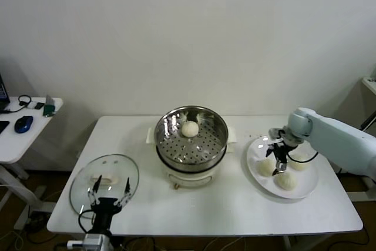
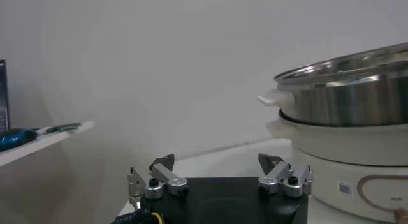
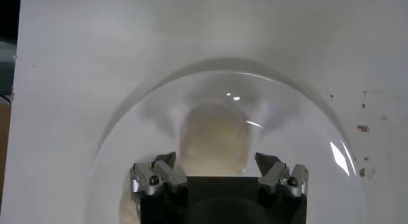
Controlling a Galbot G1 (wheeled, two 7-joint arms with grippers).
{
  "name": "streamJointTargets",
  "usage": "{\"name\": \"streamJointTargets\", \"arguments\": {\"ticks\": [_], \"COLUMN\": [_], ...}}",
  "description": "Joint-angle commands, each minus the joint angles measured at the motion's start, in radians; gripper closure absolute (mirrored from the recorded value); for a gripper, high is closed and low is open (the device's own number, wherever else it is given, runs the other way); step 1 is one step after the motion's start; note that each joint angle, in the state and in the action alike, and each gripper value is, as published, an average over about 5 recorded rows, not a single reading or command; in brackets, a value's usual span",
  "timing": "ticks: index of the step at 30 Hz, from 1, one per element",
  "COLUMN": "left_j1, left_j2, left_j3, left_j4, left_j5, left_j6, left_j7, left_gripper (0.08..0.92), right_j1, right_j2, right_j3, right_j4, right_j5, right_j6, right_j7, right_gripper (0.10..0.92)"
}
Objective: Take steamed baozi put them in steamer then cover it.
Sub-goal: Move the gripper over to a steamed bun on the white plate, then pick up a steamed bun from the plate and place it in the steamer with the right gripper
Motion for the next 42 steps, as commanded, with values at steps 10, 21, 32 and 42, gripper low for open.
{"name": "streamJointTargets", "arguments": {"ticks": [10, 21, 32, 42], "left_j1": [0.003, 0.001, -0.002, -0.016], "left_j2": [-0.009, -0.013, -0.016, -0.03], "left_j3": [0.001, 0.002, 0.011, 0.04], "left_j4": [0.001, 0.0, -0.002, 0.015], "left_j5": [0.002, 0.005, 0.012, 0.045], "left_j6": [0.002, 0.003, 0.005, 0.005], "left_j7": [-0.003, -0.004, -0.003, -0.004], "left_gripper": [0.177, 0.177, 0.177, 0.177], "right_j1": [-0.034, -0.019, 0.318, 0.69], "right_j2": [0.048, 0.034, -0.051, 0.079], "right_j3": [0.027, 0.035, -0.193, -0.44], "right_j4": [-0.078, -0.064, 0.029, 0.084], "right_j5": [-0.042, -0.02, 0.268, 0.667], "right_j6": [0.033, 0.037, -0.014, -0.084], "right_j7": [-0.023, -0.021, -0.011, 0.017], "right_gripper": [0.311, 0.376, 0.386, 0.381]}}
